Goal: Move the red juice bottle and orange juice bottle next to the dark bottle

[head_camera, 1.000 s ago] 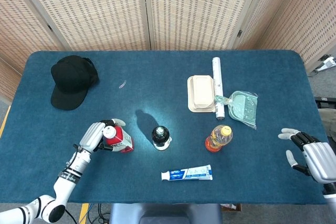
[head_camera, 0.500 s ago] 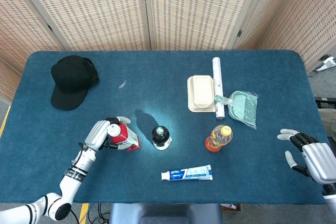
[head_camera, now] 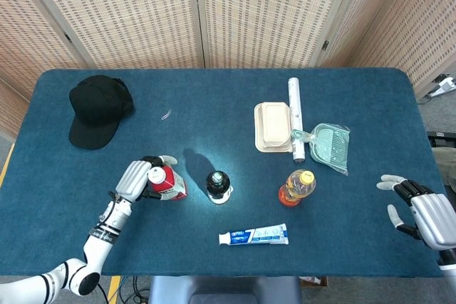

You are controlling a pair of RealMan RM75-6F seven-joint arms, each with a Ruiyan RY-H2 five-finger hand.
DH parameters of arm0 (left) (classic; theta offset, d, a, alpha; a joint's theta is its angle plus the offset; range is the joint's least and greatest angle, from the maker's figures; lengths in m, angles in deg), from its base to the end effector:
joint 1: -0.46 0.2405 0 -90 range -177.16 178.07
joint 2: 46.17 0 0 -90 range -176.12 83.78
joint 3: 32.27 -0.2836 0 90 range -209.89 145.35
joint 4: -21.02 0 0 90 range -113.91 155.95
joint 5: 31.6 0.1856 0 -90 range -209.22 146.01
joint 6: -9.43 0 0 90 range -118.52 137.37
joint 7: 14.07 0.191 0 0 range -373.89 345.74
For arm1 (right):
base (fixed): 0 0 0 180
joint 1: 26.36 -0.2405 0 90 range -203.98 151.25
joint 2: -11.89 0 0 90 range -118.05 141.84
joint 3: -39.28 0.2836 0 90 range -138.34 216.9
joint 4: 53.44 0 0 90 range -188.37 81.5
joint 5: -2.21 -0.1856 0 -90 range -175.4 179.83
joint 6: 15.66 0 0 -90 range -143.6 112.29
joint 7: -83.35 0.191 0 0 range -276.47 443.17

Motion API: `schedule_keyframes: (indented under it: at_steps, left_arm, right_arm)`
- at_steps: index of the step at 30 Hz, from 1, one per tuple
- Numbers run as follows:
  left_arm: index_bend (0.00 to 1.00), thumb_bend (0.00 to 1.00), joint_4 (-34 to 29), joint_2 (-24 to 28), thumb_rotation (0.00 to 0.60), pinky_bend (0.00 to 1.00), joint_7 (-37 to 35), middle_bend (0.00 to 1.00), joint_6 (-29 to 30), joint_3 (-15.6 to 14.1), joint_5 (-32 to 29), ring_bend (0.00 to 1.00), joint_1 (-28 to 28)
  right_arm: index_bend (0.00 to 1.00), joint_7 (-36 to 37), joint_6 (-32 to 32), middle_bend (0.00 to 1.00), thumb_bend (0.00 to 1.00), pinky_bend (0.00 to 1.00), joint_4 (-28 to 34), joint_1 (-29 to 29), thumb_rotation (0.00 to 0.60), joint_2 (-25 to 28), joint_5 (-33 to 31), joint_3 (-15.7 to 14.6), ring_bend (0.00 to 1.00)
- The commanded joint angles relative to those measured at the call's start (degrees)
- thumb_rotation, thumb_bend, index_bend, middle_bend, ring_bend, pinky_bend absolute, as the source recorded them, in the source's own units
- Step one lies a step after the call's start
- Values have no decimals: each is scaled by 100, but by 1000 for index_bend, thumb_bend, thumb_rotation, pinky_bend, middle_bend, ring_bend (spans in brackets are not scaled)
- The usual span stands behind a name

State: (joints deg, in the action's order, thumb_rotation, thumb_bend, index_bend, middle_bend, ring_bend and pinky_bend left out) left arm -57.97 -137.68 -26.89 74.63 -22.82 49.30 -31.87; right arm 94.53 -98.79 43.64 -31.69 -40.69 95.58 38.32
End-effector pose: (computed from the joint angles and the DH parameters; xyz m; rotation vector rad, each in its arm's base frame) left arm -0.1874 0.3681 0.0070 -1.6254 -1.2543 -1.3545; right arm -0.3042 -0.2150 0.2248 1.5188 -0.9943 0.9514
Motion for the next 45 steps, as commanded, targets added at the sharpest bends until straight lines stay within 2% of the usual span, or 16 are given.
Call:
schedule_keyframes:
  at_steps: [1,5,9,11,16,19,25,31,38,42,45]
  left_arm:
    - [551,23,-32,17,600,298,-3,553,-33,-23,-16,371,-3]
    - [515,24,-55,50,600,299,23,507,-88,-74,-6,370,-18]
    - [406,23,-51,47,600,298,52,404,-98,-113,3,366,-18]
    - [334,24,-45,43,600,298,69,351,-85,-132,14,364,-12]
    - [71,23,-126,69,600,298,169,206,-66,-158,-10,358,11]
    - [0,23,-249,117,600,299,362,146,-53,-161,-83,350,42]
    - [0,23,-924,464,600,298,1030,75,-169,-167,-554,306,161]
    - [0,24,-1635,922,600,298,1735,59,-71,-241,-871,277,323]
    - [0,23,-2075,1325,600,299,2186,44,185,-434,-892,245,561]
    - [0,23,-2178,1550,600,299,2276,44,306,-555,-807,235,694]
    - [0,23,-2193,1848,600,299,2328,44,518,-715,-655,233,897]
  right_arm:
    - [326,-6,15,267,526,428,2,-5,600,-1,-7,-2,276]
    - [326,-19,35,266,526,427,5,-11,600,-6,-12,-5,276]
    - [326,-22,26,266,525,428,14,-8,600,-3,-11,-3,276]
    - [326,-19,21,266,526,428,16,-5,600,0,-12,-2,276]
    - [326,-13,25,267,526,428,13,-7,600,3,-15,-1,276]
    - [326,-14,27,267,526,428,13,-9,600,2,-11,-2,276]
    - [326,-30,10,266,525,427,8,-2,600,-10,-26,8,276]
    - [326,-19,4,267,498,428,-15,-4,600,-55,-48,26,276]
    - [326,161,-16,266,259,427,-38,-5,600,-83,-46,33,238]
    - [309,244,-24,249,182,427,-54,-14,600,-133,-78,63,211]
    - [251,422,-64,191,129,395,-39,-25,600,-224,3,57,161]
